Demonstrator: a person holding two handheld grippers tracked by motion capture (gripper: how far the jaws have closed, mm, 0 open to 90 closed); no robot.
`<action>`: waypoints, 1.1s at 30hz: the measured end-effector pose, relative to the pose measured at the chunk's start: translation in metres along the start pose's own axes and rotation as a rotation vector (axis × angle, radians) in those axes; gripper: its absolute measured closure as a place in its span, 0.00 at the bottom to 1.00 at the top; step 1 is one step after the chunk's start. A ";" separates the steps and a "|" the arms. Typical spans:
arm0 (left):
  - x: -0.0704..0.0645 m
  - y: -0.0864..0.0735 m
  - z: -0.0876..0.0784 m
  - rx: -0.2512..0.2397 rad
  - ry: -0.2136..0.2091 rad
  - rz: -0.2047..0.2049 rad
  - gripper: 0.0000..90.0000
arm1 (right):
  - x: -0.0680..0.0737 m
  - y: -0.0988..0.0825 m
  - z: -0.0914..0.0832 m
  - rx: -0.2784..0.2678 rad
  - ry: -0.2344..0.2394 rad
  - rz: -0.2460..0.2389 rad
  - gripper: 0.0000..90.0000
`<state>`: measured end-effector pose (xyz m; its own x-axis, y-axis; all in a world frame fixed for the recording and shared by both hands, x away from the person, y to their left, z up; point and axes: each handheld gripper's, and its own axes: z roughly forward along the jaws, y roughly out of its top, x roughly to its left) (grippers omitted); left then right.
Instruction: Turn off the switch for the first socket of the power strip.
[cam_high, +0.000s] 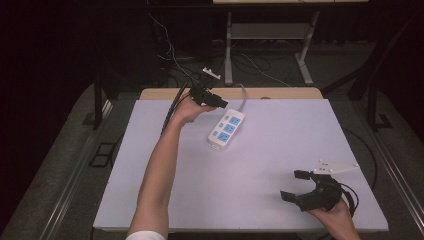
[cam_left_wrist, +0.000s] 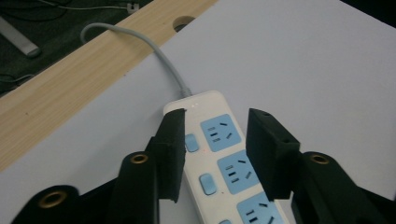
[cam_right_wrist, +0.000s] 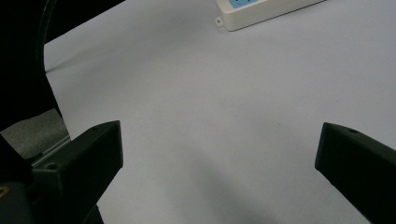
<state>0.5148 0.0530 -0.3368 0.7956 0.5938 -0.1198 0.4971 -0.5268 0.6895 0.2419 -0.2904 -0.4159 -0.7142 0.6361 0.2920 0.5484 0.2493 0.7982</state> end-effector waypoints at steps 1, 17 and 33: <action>0.002 0.000 0.001 -0.005 0.006 -0.007 0.67 | 0.000 0.000 0.000 0.000 0.001 0.001 0.01; 0.010 -0.005 0.028 -0.015 0.052 -0.094 0.99 | -0.002 0.000 -0.002 -0.006 -0.003 0.004 0.01; 0.015 -0.014 0.057 -0.007 0.039 -0.145 0.99 | -0.001 0.000 -0.006 -0.016 -0.007 0.001 0.01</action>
<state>0.5394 0.0345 -0.3887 0.7017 0.6865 -0.1907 0.6032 -0.4298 0.6719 0.2405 -0.2957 -0.4130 -0.7102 0.6418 0.2893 0.5422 0.2366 0.8063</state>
